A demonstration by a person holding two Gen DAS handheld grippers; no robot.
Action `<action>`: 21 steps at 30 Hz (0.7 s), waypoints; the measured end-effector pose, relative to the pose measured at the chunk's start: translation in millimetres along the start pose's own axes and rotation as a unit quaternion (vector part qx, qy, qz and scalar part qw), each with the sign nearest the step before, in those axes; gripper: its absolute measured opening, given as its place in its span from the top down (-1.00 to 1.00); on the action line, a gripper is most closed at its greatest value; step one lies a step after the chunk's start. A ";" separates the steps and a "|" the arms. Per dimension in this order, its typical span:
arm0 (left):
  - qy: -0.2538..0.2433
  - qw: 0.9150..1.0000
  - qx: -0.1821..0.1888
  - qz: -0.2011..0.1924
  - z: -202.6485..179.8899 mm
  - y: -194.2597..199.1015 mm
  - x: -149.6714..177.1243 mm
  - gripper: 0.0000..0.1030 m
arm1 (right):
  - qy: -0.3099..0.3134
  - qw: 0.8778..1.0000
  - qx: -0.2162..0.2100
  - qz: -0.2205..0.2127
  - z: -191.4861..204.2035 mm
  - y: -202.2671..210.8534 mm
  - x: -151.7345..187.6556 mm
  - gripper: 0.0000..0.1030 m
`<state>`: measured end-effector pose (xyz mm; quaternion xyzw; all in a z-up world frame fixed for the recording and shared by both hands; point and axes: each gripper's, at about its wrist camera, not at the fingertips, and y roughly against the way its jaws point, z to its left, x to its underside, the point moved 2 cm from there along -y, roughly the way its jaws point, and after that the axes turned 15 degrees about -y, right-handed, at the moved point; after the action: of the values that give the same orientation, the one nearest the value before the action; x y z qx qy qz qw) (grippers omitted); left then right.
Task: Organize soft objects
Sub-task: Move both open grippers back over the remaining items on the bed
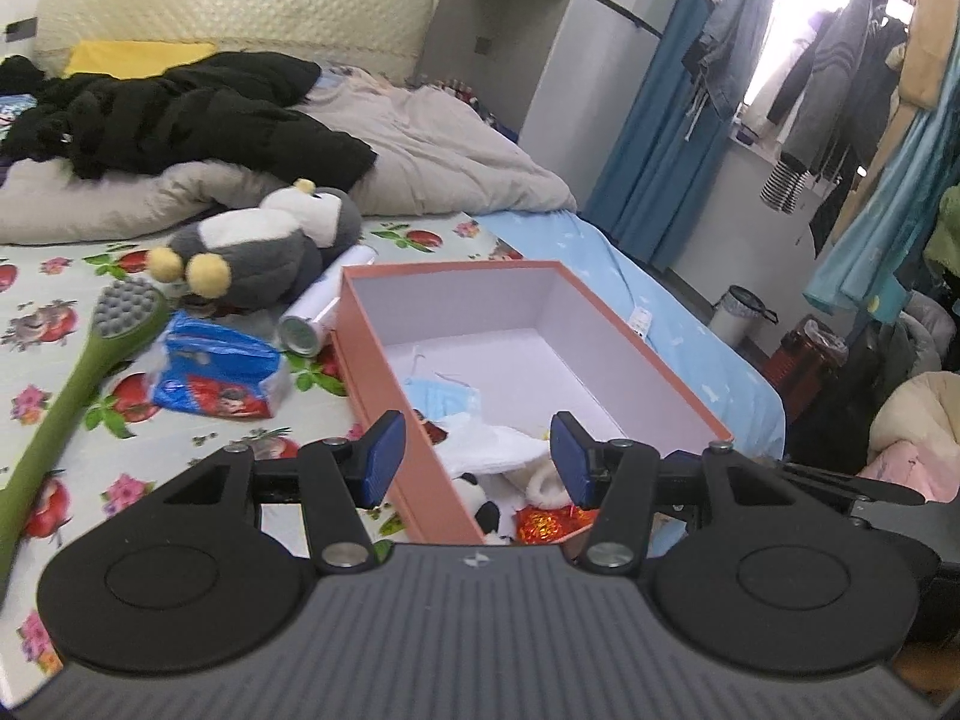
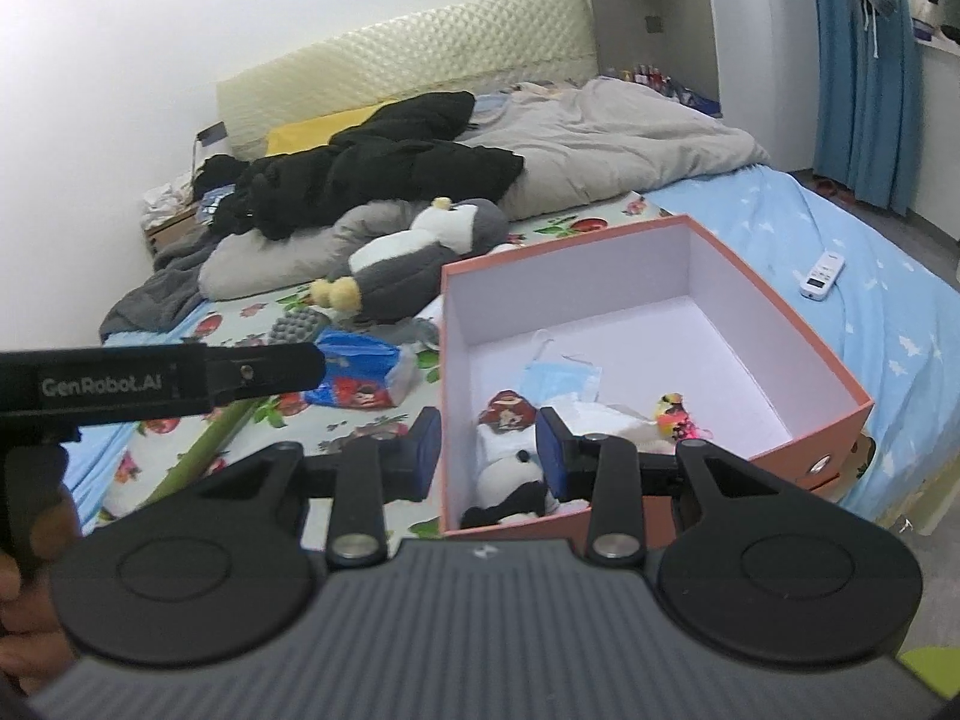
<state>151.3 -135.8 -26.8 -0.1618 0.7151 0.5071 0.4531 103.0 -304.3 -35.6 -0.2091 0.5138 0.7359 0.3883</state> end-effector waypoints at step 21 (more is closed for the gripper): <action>0.059 0.994 -0.087 0.005 44.4 82.1 62.2 -0.16 | 0.016 0.996 -0.066 0.050 57.8 11.0 38.3 0.27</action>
<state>82.6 -47.4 -33.1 -0.2271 0.6948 0.5589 0.3917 76.2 -239.4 -33.8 -0.2203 0.4805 0.7829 0.3281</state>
